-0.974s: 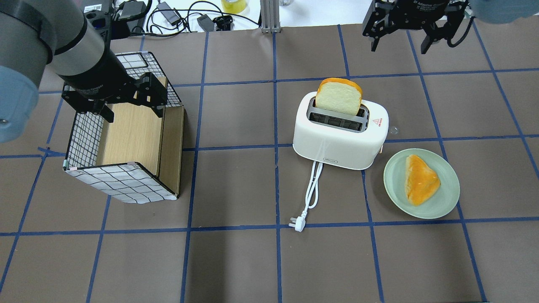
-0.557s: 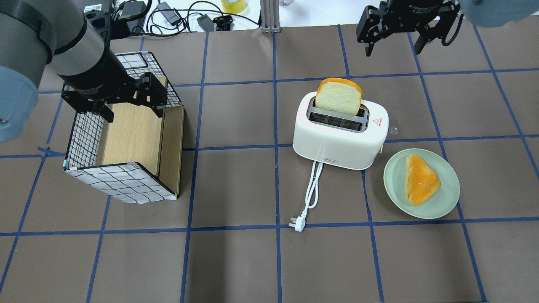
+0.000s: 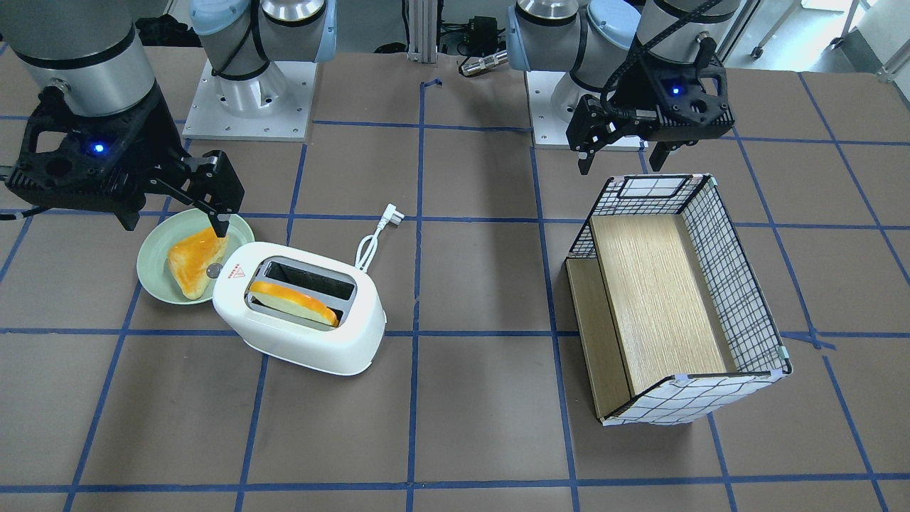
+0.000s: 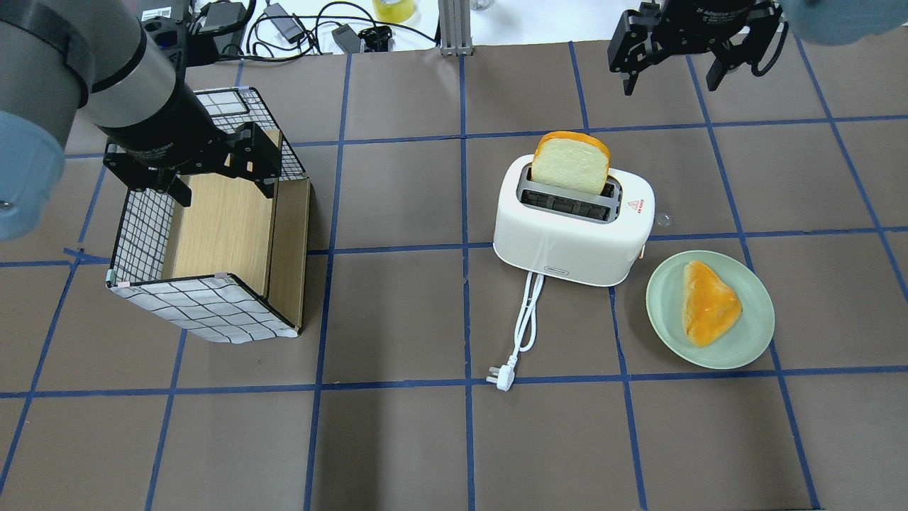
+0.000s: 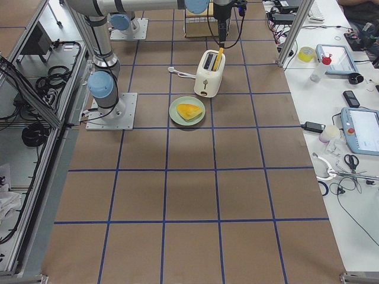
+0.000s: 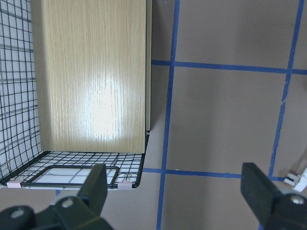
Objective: Press toaster with right arm
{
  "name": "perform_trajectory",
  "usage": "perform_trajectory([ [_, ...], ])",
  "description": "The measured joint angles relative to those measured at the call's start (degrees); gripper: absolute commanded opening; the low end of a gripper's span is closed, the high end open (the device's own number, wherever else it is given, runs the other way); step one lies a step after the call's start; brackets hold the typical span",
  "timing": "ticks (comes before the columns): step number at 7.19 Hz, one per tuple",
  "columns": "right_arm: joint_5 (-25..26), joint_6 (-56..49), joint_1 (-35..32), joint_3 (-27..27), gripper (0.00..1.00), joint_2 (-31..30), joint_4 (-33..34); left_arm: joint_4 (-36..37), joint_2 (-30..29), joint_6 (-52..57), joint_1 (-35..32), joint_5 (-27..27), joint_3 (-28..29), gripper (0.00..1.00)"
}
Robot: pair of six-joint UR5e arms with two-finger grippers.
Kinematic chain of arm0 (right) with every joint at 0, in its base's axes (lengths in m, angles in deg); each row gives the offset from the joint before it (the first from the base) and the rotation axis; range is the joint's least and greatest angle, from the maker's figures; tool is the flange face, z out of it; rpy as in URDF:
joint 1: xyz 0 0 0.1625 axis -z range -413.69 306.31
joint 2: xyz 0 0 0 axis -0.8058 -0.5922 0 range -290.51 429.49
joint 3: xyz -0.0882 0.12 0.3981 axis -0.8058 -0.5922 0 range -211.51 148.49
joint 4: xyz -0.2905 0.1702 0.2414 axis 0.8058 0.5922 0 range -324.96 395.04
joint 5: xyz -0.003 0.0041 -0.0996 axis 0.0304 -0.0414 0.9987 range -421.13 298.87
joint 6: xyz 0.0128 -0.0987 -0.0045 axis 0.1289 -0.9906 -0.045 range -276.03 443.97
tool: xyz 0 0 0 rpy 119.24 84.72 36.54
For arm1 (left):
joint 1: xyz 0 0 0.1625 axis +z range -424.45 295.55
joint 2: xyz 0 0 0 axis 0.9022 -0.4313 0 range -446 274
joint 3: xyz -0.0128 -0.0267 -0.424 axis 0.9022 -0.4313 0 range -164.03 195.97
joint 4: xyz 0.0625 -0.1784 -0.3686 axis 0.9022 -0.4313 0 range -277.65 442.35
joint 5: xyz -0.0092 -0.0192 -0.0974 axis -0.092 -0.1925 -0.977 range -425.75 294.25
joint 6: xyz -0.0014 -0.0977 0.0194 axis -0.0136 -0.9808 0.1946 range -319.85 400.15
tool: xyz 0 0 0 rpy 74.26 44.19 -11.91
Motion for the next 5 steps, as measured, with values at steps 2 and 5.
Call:
perform_trajectory([
  [2,-0.5,0.3,0.2,0.0,1.00,-0.6,1.0,0.0,0.0,0.0,0.0,0.0,0.0,1.00],
  [5,-5.4,3.1,0.3,1.6,1.00,-1.9,0.6,0.0,0.0,0.0,0.0,0.0,0.0,1.00],
])
